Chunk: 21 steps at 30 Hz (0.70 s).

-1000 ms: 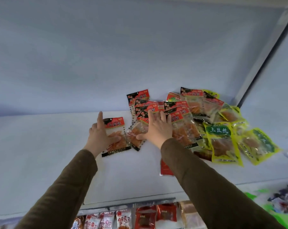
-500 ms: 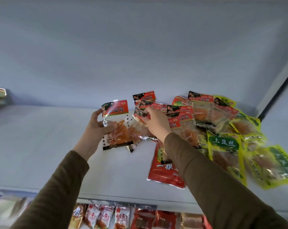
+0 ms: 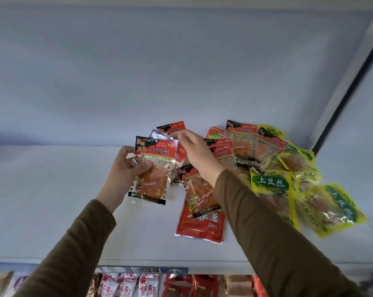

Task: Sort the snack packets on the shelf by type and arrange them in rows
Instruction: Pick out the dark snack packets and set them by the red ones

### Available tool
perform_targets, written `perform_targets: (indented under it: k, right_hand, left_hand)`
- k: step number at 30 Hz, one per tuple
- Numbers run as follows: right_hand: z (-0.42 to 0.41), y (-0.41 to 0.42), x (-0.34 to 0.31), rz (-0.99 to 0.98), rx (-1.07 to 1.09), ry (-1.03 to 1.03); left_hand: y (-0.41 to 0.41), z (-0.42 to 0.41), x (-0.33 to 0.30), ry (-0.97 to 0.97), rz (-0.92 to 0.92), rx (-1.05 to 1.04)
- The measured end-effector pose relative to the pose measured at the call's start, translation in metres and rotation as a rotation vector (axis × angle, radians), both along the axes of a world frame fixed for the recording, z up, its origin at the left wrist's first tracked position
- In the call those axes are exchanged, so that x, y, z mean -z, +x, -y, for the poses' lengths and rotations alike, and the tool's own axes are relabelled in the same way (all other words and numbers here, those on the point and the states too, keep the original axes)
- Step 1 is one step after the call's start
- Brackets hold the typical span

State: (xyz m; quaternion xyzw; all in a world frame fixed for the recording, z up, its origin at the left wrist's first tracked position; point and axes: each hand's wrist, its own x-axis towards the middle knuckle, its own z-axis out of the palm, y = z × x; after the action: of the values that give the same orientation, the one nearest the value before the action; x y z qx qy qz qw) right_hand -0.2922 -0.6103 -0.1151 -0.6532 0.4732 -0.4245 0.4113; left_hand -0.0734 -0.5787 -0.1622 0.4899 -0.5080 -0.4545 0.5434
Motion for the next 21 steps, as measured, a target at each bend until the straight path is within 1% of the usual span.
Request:
perform_targets:
  k: [2, 4, 6, 8, 9, 12, 14, 16, 17, 21]
  right_hand:
    - [-0.009, -0.026, -0.004, -0.105, 0.131, -0.060]
    - [-0.017, -0.059, 0.000, -0.315, 0.274, -0.121]
    - [-0.028, -0.084, 0.008, -0.559, 0.374, -0.104]
    - [-0.040, -0.093, 0.021, -0.796, 0.411, -0.034]
    - [-0.046, -0.093, 0.027, -0.877, 0.414, -0.005]
    - [-0.051, -0.082, 0.043, -1.017, 0.403, 0.002]
    - [-0.047, -0.076, 0.047, -1.029, 0.430, -0.029]
    - [-0.041, -0.073, 0.046, -0.973, 0.446, -0.057]
    - [-0.039, -0.073, 0.045, -0.921, 0.431, -0.056]
    - [-0.035, -0.071, 0.040, -0.609, 0.347, 0.025]
  left_hand:
    - [-0.005, -0.006, -0.004, 0.032, -0.044, 0.021]
    - [-0.010, -0.012, -0.006, 0.085, -0.067, 0.069]
    - [-0.016, -0.017, -0.004, 0.148, -0.089, 0.096]
    - [-0.026, -0.020, 0.002, 0.226, -0.144, 0.103]
    - [-0.031, -0.022, 0.004, 0.266, -0.171, 0.095]
    - [-0.048, -0.024, 0.012, 0.367, -0.210, 0.077]
    - [-0.058, -0.023, 0.018, 0.400, -0.214, 0.074]
    - [-0.066, -0.021, 0.023, 0.411, -0.225, 0.063]
    - [-0.070, -0.021, 0.025, 0.417, -0.239, 0.055]
    - [-0.079, -0.018, 0.029, 0.396, -0.276, 0.025]
